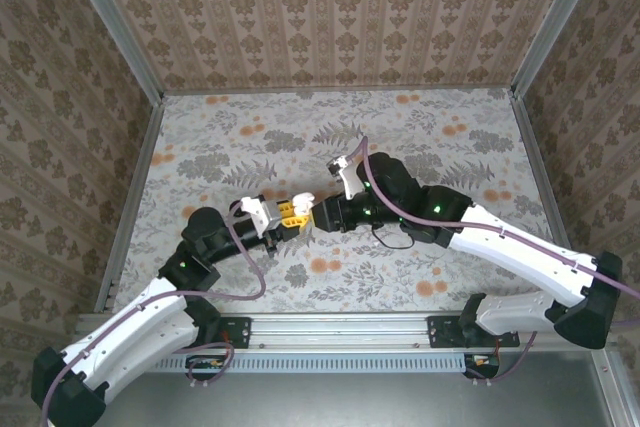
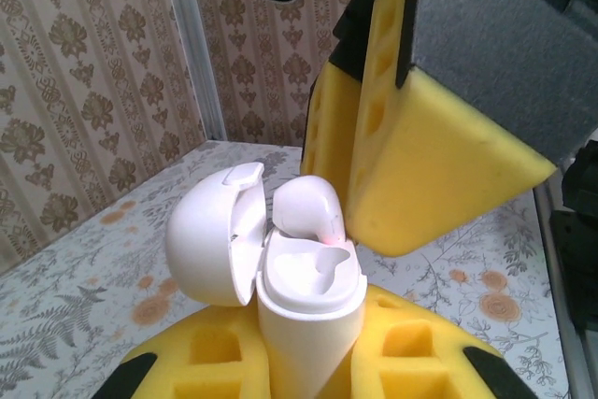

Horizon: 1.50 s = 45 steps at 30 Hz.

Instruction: Insert wireless bluetooth earbuds into charging case

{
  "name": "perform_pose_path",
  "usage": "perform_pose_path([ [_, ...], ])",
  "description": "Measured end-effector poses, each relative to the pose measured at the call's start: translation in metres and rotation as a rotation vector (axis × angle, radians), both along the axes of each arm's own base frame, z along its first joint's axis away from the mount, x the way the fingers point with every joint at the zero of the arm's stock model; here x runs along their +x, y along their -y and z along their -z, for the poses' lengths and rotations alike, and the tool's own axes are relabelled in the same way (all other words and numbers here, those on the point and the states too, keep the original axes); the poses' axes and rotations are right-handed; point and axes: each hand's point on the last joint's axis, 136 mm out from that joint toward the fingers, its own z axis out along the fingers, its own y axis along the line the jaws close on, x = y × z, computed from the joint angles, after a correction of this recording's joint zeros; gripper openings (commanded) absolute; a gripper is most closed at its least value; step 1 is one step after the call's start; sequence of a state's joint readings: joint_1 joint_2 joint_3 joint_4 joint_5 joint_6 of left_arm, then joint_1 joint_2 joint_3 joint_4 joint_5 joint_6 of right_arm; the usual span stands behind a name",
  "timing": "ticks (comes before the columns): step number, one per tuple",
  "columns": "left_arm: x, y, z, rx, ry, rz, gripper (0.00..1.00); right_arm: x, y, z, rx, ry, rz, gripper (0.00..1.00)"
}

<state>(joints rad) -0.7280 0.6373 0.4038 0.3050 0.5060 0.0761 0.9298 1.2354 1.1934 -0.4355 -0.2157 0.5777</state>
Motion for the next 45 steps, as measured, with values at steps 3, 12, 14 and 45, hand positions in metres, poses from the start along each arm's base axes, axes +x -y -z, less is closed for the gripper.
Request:
perform_pose_path([
  [3, 0.002, -0.001, 0.003, 0.013, -0.003, -0.014, 0.0, 0.001, -0.002, -0.009, 0.014, 0.01, 0.007, 0.38],
  [12, 0.009, -0.009, 0.005, 0.031, 0.004, -0.085, 0.0, 0.01, 0.008, -0.024, 0.032, -0.011, 0.131, 0.37],
  [14, 0.011, -0.01, 0.007, 0.036, 0.0, -0.095, 0.0, 0.011, 0.01, -0.023, 0.034, -0.032, 0.155, 0.36],
  [45, 0.006, -0.003, 0.016, 0.082, 0.041, -0.076, 0.0, 0.013, -0.01, 0.012, -0.063, -0.153, 0.188, 0.29],
])
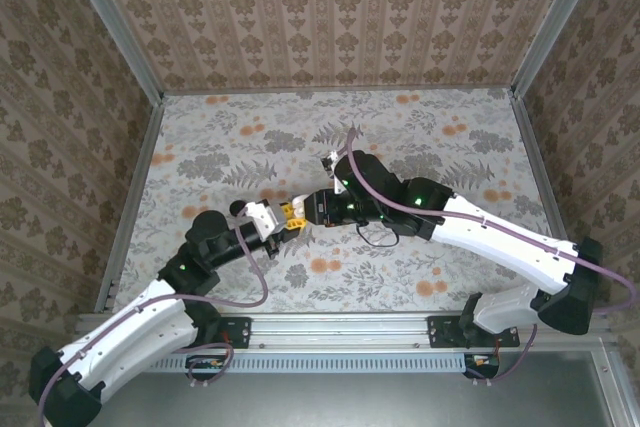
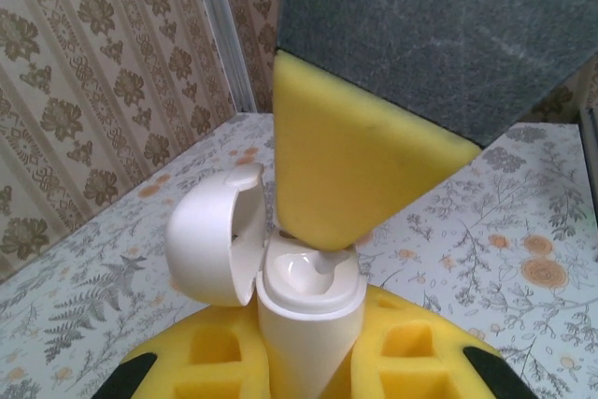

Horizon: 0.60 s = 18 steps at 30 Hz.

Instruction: Insert wireless bluetooth earbuds into charging case

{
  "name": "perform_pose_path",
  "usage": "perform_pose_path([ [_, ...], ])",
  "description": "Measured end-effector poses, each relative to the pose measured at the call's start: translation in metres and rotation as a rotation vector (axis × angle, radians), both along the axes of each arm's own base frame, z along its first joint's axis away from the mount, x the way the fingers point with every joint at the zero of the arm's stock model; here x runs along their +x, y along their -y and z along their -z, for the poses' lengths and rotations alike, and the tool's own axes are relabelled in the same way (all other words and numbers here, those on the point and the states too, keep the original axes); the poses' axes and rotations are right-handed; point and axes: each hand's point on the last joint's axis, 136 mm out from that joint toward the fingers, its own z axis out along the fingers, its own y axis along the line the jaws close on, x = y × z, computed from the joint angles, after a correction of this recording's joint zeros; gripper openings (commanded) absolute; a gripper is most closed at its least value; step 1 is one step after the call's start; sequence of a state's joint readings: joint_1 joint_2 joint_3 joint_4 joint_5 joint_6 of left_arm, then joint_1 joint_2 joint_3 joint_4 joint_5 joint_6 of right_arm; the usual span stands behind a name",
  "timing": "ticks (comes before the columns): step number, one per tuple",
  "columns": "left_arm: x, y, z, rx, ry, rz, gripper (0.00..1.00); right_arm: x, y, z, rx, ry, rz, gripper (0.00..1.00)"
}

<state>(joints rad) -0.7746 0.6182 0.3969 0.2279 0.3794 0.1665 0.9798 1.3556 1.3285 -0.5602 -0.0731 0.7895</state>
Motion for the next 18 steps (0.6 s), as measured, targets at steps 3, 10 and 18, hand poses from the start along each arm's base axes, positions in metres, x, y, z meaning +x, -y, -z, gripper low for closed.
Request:
perform_pose_path([
  [3, 0.0019, -0.0005, 0.0043, 0.018, -0.002, -0.009, 0.0, 0.002, 0.0007, 0.0035, -0.013, -0.005, 0.009, 0.2],
  [10, 0.003, -0.0011, 0.0059, 0.031, 0.012, -0.016, 0.0, 0.0052, 0.0028, 0.0035, -0.01, -0.013, 0.031, 0.1],
  [18, 0.0042, -0.0011, 0.0073, 0.041, 0.021, -0.022, 0.0, 0.0072, 0.0046, 0.0025, -0.008, -0.012, 0.038, 0.07],
])
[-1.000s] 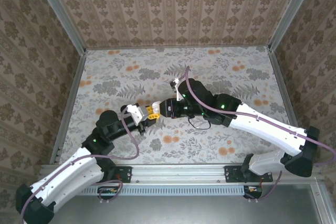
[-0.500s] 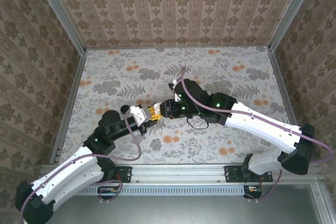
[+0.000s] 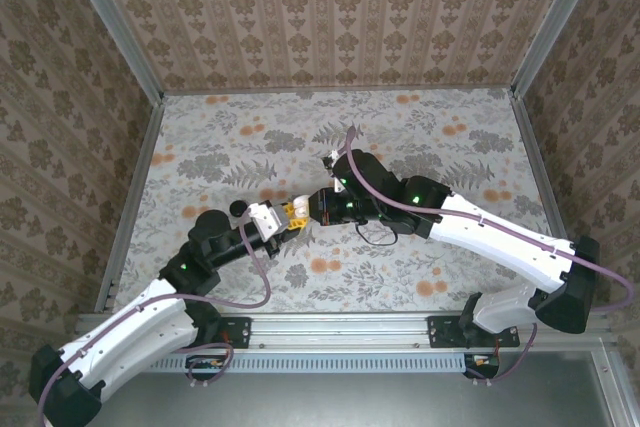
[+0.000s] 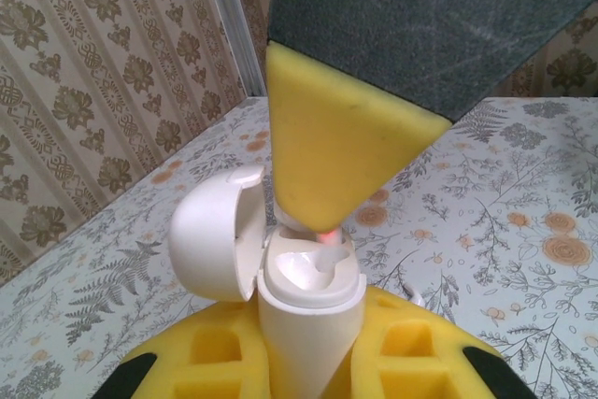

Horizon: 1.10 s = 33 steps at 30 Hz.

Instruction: Insert wireless bluetooth earbuds into charging case

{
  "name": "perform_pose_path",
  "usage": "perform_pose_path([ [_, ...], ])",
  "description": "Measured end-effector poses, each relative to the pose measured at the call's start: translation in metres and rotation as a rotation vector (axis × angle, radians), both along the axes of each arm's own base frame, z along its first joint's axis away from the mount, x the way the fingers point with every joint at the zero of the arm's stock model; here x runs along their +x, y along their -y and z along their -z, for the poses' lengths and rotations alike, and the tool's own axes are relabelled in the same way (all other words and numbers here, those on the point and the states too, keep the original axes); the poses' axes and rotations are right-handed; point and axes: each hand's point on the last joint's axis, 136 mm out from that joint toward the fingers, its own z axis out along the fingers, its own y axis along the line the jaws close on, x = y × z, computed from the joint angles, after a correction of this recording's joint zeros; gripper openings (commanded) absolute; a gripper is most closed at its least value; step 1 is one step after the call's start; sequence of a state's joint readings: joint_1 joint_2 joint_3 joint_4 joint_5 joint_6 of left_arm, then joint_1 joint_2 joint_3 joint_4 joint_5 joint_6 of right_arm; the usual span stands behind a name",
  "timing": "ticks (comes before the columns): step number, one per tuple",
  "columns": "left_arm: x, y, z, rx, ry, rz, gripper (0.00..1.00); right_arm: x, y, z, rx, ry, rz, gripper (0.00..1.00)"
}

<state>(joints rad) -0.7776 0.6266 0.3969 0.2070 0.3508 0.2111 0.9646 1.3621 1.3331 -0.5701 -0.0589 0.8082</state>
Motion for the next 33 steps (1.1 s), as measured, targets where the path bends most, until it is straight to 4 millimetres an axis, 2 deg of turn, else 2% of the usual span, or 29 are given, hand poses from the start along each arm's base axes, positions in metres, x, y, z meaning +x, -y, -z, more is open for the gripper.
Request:
perform_pose_path([
  [23, -0.0008, 0.0029, 0.0035, 0.014, 0.001, 0.01, 0.0, -0.0011, 0.0061, -0.0074, 0.004, 0.008, 0.003, 0.07],
  [26, -0.0006, 0.0032, 0.0044, 0.016, -0.002, 0.011, 0.0, -0.0013, 0.0064, -0.007, 0.001, 0.009, 0.001, 0.13],
  [30, -0.0026, 0.0049, 0.0054, 0.018, -0.005, 0.023, 0.0, -0.0011, 0.0066, -0.0073, -0.002, 0.013, -0.003, 0.33],
  [33, -0.0044, 0.0058, 0.0053, 0.017, -0.005, 0.033, 0.0, -0.0004, 0.0067, -0.0085, 0.0, 0.017, -0.002, 0.38],
])
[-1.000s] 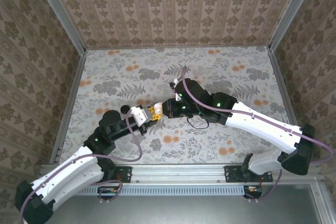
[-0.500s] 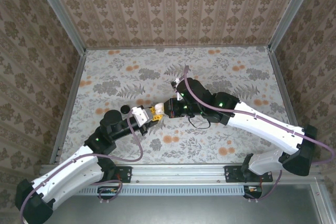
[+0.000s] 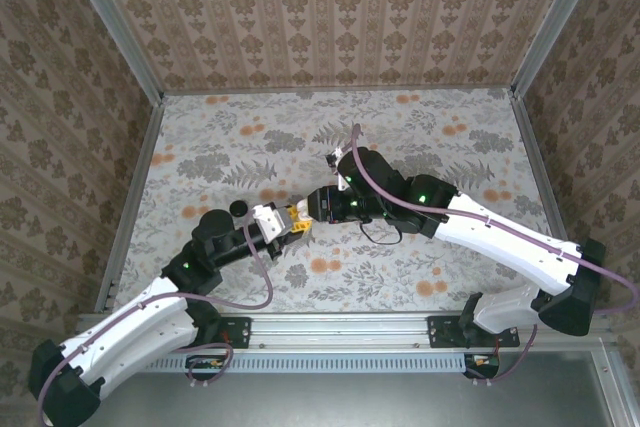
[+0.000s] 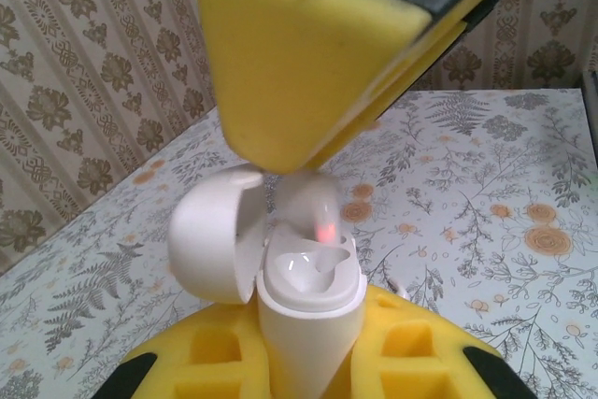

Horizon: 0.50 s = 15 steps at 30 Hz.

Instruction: Insert wireless bluetooth earbuds into charging case

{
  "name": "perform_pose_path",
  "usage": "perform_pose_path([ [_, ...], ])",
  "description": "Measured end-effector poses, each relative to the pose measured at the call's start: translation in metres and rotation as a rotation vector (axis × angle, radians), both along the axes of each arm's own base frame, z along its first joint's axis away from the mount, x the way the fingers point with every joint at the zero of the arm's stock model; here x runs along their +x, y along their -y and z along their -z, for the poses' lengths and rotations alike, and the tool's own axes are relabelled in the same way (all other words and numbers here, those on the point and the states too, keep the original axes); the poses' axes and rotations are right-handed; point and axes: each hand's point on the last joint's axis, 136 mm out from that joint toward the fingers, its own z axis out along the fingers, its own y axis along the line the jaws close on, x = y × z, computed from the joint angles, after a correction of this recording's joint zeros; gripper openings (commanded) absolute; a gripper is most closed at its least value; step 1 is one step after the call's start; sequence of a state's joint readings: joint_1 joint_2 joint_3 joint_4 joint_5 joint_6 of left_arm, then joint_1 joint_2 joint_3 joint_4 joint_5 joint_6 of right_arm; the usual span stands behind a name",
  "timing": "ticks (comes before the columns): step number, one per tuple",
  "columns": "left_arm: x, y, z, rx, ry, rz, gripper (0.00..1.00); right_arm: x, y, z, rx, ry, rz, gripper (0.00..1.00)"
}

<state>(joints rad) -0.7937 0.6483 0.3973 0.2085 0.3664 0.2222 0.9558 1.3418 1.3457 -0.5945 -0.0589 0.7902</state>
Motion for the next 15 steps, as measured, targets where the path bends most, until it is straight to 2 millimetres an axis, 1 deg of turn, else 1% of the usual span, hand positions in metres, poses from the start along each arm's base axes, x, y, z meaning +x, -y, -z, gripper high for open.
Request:
perform_pose_path([
  [5, -0.0018, 0.001, 0.0, 0.0, 0.0, 0.008, 0.0, 0.0017, 0.0013, -0.0008, 0.001, 0.002, 0.005, 0.4],
  [11, -0.0019, 0.0011, 0.0, 0.0, 0.0, 0.009, 0.0, 0.0013, 0.0031, -0.0046, 0.01, 0.007, 0.007, 0.38],
  [15, -0.0018, 0.0011, 0.0, 0.0, 0.0, 0.008, 0.0, 0.0009, 0.0029, -0.0048, 0.014, 0.002, 0.009, 0.35],
])
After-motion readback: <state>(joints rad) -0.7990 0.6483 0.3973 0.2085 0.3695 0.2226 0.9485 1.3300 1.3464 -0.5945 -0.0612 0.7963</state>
